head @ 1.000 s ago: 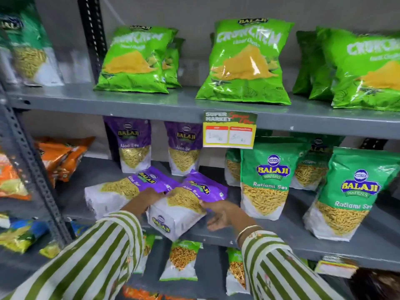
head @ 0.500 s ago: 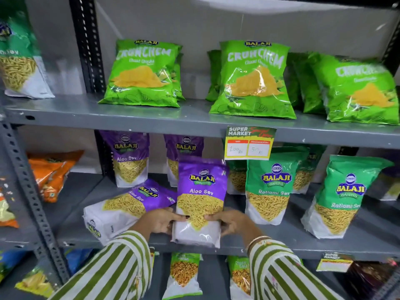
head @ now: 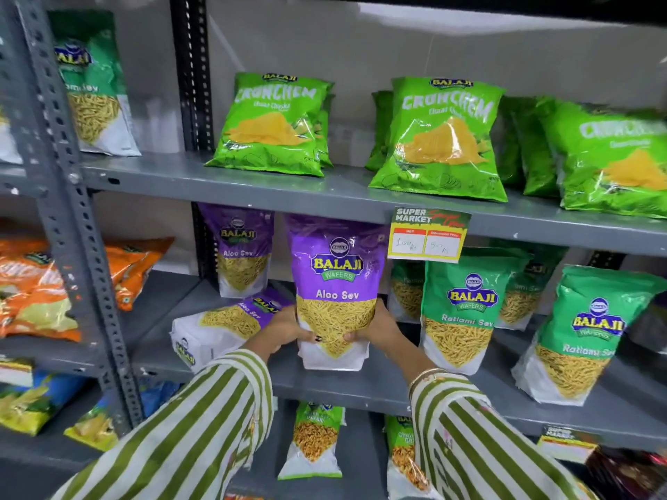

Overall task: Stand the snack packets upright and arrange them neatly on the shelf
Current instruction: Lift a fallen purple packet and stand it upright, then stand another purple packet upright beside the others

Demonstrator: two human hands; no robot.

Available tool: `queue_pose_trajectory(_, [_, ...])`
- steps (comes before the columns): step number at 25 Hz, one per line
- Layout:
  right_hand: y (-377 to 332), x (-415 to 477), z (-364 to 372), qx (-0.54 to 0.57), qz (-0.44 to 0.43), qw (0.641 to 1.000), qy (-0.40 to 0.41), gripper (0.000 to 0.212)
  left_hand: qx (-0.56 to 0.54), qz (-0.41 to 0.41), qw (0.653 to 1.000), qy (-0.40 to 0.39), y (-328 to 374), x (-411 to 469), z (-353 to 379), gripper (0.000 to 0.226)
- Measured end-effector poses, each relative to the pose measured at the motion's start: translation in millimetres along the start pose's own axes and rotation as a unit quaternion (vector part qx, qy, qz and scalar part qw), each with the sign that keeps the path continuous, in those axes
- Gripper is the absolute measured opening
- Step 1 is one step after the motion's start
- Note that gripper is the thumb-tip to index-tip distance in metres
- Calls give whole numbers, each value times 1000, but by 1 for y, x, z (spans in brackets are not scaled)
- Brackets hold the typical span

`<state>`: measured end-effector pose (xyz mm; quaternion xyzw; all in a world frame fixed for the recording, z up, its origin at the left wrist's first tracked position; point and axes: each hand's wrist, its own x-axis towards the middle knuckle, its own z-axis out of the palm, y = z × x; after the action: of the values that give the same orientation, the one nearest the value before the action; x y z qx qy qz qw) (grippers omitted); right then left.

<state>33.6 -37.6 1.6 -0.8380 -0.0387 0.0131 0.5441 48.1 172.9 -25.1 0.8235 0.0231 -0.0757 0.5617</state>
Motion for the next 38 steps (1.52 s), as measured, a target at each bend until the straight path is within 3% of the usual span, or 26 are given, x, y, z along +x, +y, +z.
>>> queue_pose_trajectory(3, [-2,1,6,-3,8,1000,1,95,25,-7,1000,6,-14,13,-7,84])
queue_pose_trajectory(9, [4,18,4,-2,10,1000,26,92,48,-2,997,55,25,-11,3,61])
queue_pose_trajectory(13, [13,34,-8,-1,6,999,46,100,39,11,997,60,29,17,26,58])
queue_pose_trajectory(23, [68,47,-6,-22,61,995,72,95,91,19,994,54,1,56,58,69])
queue_pose_trajectory(27, [67,45,-7,-24,65,996,61,91,104,3,994,38,4,43,53,90])
queue_pose_trajectory(30, [62,47,-12,-53,172,984,-6,66,99,9,993,72,12,22,28,85])
queue_pose_trajectory(33, [41,36,-5,-75,346,921,-162,29,170,26,975,139,16,-9,-18,47])
queue_pose_trajectory(35, [31,35,13,-59,363,913,-178,31,223,-1,959,174,11,-18,-55,34])
queue_pose_trajectory(38, [8,30,73,1,340,924,-175,37,304,-102,931,176,-11,-17,-115,42])
